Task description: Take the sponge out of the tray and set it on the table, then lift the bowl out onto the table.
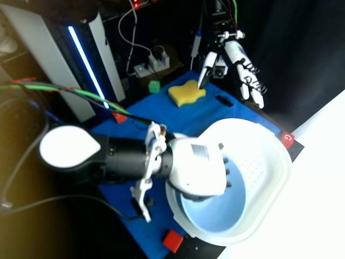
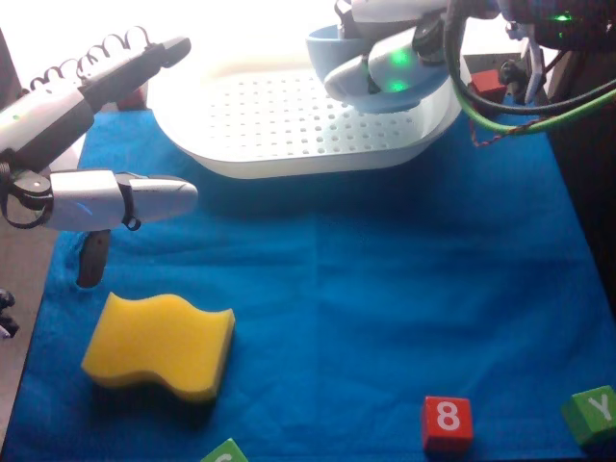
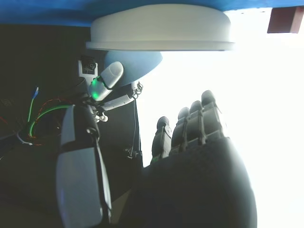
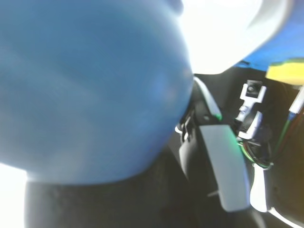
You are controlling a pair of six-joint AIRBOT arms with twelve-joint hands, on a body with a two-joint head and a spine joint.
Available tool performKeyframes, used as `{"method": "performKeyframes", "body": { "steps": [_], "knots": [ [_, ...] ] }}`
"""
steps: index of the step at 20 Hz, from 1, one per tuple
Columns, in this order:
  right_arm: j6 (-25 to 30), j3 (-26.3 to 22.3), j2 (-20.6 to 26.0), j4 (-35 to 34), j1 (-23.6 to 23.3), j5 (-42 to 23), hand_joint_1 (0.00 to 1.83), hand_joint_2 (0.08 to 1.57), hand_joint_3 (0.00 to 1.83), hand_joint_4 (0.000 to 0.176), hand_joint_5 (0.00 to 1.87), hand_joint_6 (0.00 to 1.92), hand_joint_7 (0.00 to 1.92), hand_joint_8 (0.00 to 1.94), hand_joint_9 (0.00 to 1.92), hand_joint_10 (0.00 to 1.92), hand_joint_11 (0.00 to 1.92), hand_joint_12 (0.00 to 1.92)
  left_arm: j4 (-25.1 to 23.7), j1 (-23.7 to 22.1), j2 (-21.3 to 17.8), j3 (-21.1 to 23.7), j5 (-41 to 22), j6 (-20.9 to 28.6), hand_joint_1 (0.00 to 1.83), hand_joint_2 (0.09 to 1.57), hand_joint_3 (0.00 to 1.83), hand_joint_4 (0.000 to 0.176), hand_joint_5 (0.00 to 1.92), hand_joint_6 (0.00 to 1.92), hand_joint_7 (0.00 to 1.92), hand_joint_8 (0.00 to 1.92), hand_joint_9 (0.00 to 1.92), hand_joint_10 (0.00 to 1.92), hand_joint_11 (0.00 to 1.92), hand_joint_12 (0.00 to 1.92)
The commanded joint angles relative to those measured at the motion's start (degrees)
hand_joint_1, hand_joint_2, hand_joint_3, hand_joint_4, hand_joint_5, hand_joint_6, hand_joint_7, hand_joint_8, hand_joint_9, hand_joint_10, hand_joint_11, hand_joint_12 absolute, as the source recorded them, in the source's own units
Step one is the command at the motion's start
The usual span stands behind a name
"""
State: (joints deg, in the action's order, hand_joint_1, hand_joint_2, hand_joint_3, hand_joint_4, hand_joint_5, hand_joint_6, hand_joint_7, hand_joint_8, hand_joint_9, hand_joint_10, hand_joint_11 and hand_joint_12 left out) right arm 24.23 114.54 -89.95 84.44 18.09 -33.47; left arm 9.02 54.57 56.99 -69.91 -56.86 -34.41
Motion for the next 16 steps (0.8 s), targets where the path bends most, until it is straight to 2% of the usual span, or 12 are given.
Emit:
{"method": "performKeyframes", "body": {
  "steps": [1, 3, 4, 7, 8, 9, 10, 12, 13, 14, 15, 16],
  "knots": [
    [-0.5, -0.4, 0.5, -3.8, -1.0, -1.0, 0.15, 1.57, 0.16, 0.176, 1.32, 1.92, 1.63, 1.94, 1.75, 1.92, 1.73, 1.92, 0.8, -0.4, 0.1, 0.1, -7.1, 0.4, 0.72, 0.98, 0.0, 0.145, 0.06, 0.0, 0.01, 0.0, 0.0, 0.0, 0.03, 0.1],
    [-1.0, -0.9, 0.7, -4.1, -1.0, -1.4, 0.3, 1.57, 0.12, 0.176, 1.27, 1.92, 1.62, 1.94, 1.73, 1.92, 1.68, 1.92, 0.8, -0.3, 0.1, 0.1, -7.1, 0.4, 0.72, 0.99, 0.01, 0.142, 0.06, 0.0, 0.01, 0.0, 0.0, 0.0, 0.02, 0.1],
    [-1.1, -0.9, 0.7, -4.2, -1.0, -1.4, 0.24, 1.57, 0.15, 0.176, 1.28, 1.92, 1.62, 1.94, 1.73, 1.92, 1.67, 1.92, 0.8, -0.3, 0.1, 0.1, -7.1, 0.4, 0.73, 0.98, 0.0, 0.154, 0.07, 0.0, 0.02, 0.01, 0.02, 0.01, 0.05, 0.11],
    [-1.2, -1.0, 0.7, -4.2, -1.0, -1.4, 0.23, 1.57, 0.15, 0.176, 1.28, 1.92, 1.62, 1.94, 1.73, 1.92, 1.66, 1.92, 0.8, -0.3, 0.1, 0.2, -7.2, 0.4, 0.72, 0.98, 0.0, 0.155, 0.06, 0.0, 0.03, 0.0, 0.01, 0.0, 0.05, 0.12],
    [-1.2, -1.1, 0.7, -4.2, -1.0, -1.4, 0.49, 1.57, 0.06, 0.176, 1.28, 1.92, 1.63, 1.94, 1.74, 1.92, 1.68, 1.92, 0.9, -0.3, 0.1, 0.2, -7.2, 0.4, 0.7, 0.98, 0.0, 0.144, 0.05, 0.0, 0.01, 0.0, 0.01, 0.0, 0.05, 0.12],
    [-1.2, -1.1, 0.7, -4.2, -1.0, -1.4, 0.54, 1.57, 0.04, 0.176, 1.27, 1.92, 1.62, 1.94, 1.75, 1.92, 1.69, 1.92, 0.9, -0.3, 0.1, 0.2, -7.2, 0.4, 0.7, 0.98, 0.0, 0.142, 0.06, 0.0, 0.01, 0.0, 0.01, 0.0, 0.05, 0.13],
    [-1.2, -1.1, 0.7, -4.2, -1.0, -1.6, 0.44, 1.57, 0.1, 0.176, 1.25, 1.92, 1.62, 1.94, 1.73, 1.92, 1.67, 1.92, 0.9, -0.3, 0.1, 0.2, -7.3, 0.4, 0.71, 0.98, 0.0, 0.146, 0.06, 0.0, 0.01, 0.0, 0.0, 0.0, 0.04, 0.12],
    [-1.2, -1.3, 0.7, -4.2, -1.0, -1.7, 0.5, 1.57, 0.07, 0.176, 1.22, 1.92, 1.6, 1.94, 1.72, 1.92, 1.66, 1.92, 0.9, -0.3, 0.1, 0.2, -7.3, 0.4, 0.72, 0.97, 0.0, 0.156, 0.06, 0.0, 0.02, 0.0, 0.01, 0.0, 0.04, 0.12],
    [-1.2, -1.5, 0.7, -4.2, -1.0, -1.9, 0.8, 1.53, 0.01, 0.176, 1.18, 1.92, 1.56, 1.94, 1.69, 1.92, 1.62, 1.92, 0.9, -0.3, 0.1, 0.2, -7.3, 0.4, 0.7, 0.98, 0.0, 0.144, 0.06, 0.0, 0.01, 0.0, 0.0, 0.0, 0.03, 0.12],
    [-1.2, -1.9, 0.8, -4.2, -1.0, -2.1, 0.95, 1.43, 0.01, 0.0, 0.93, 1.91, 1.54, 1.94, 1.68, 1.92, 1.62, 1.92, 0.9, -0.3, 0.1, 0.2, -7.3, 0.4, 0.71, 0.97, 0.0, 0.145, 0.06, 0.0, 0.02, 0.0, 0.01, 0.0, 0.03, 0.13],
    [-1.2, -2.3, 1.2, -4.2, -1.0, -2.4, 1.11, 1.39, 0.0, 0.0, 0.91, 1.9, 1.52, 1.94, 1.68, 1.92, 1.64, 1.92, 1.0, -0.3, 0.1, 0.2, -7.3, 0.4, 0.7, 0.98, 0.0, 0.142, 0.06, 0.0, 0.02, 0.0, 0.01, 0.0, 0.04, 0.13],
    [-1.2, -2.5, 1.4, -4.2, -1.0, -2.9, 1.05, 1.46, 0.02, 0.0, 0.95, 1.92, 1.52, 1.94, 1.68, 1.92, 1.66, 1.92, 1.0, -0.3, 0.1, 0.2, -7.3, 0.4, 0.7, 0.97, 0.0, 0.146, 0.06, 0.0, 0.02, 0.0, 0.01, 0.01, 0.04, 0.13]
  ]
}}
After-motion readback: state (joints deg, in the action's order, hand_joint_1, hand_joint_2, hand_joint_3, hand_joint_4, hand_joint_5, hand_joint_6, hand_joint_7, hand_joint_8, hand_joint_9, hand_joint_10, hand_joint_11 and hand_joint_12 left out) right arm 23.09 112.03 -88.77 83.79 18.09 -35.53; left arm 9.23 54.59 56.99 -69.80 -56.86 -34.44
